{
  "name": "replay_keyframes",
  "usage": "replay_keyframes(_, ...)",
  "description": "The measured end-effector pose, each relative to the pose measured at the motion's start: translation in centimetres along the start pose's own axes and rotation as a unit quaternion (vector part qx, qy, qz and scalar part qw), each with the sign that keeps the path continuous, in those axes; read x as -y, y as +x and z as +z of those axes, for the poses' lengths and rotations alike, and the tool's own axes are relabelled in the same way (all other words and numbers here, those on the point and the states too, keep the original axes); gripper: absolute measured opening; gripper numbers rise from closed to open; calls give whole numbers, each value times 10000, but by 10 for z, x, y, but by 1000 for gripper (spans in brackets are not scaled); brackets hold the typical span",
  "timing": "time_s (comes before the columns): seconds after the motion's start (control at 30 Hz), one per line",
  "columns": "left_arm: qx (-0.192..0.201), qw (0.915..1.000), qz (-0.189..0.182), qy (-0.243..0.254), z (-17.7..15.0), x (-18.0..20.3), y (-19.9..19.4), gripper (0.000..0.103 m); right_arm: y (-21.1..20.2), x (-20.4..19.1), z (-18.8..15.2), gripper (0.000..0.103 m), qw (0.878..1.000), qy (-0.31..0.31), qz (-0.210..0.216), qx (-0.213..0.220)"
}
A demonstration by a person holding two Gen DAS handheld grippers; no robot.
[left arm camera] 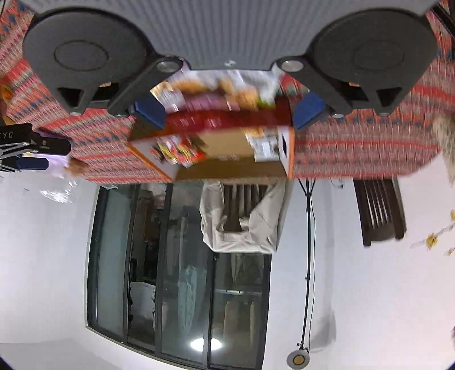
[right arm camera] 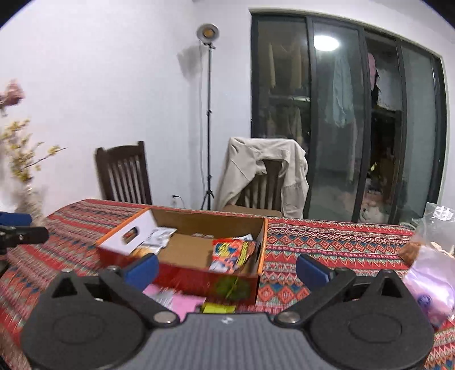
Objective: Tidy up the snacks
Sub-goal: 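Grasp a white packet with left tool while right grasps green bar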
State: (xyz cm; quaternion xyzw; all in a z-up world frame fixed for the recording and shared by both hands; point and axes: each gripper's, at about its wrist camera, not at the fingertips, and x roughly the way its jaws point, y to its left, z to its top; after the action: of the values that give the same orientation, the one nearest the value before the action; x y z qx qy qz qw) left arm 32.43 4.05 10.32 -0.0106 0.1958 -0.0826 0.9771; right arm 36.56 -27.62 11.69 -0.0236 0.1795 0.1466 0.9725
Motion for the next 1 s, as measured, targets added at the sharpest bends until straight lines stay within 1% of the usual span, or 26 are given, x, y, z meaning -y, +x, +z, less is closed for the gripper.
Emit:
replay_keyframes(0.1,-182,9997,92,-149,-33,13,-19,98,-31,-6,-29,103,9999,-56,78,-34)
replay_keyframes(0.2,-373,9989,215,-194,-63,25,-33,98,-49,-12,-56,103,9999,-52,-2,-147)
replay_keyframes(0.3,-634,9972,217,-341,-84,27,-40,98,-64,-18,-87,103,9993,156,12,-336)
replay_keyframes(0.4,-736,9963,287,-351,-95,25,-44,98,-69,-24,-115,103,9974,333,140,-625)
replay_keyframes(0.47,-709,9962,346,-360,-94,24,-43,98,-71,-31,-130,103,9965,295,181,-765)
replay_keyframes(0.53,-677,9963,327,-405,-92,21,-43,98,-71,-38,-137,103,9962,196,153,-830)
replay_keyframes(0.67,-621,9971,276,-335,-92,23,-39,97,-71,-46,-139,103,9970,119,159,-752)
replay_keyframes(0.7,-632,9972,242,-311,-91,23,-37,95,-70,-47,-137,103,9972,121,161,-727)
replay_keyframes(0.77,-645,9976,104,-215,-88,24,-29,81,-66,-47,-134,102,9974,117,184,-691)
replay_keyframes(0.83,-601,9981,-100,-61,-79,24,-18,72,-60,-48,-131,99,9972,98,248,-705)
replay_keyframes(0.87,-574,9981,-200,46,-74,25,-10,67,-55,-49,-129,96,9970,75,284,-717)
replay_keyframes(0.93,-603,9971,-299,362,-63,28,11,64,-45,-50,-124,91,9965,28,355,-755)
replay_keyframes(1.0,-668,9939,-415,771,-52,33,38,64,-31,-50,-118,85,9962,1,375,-787)
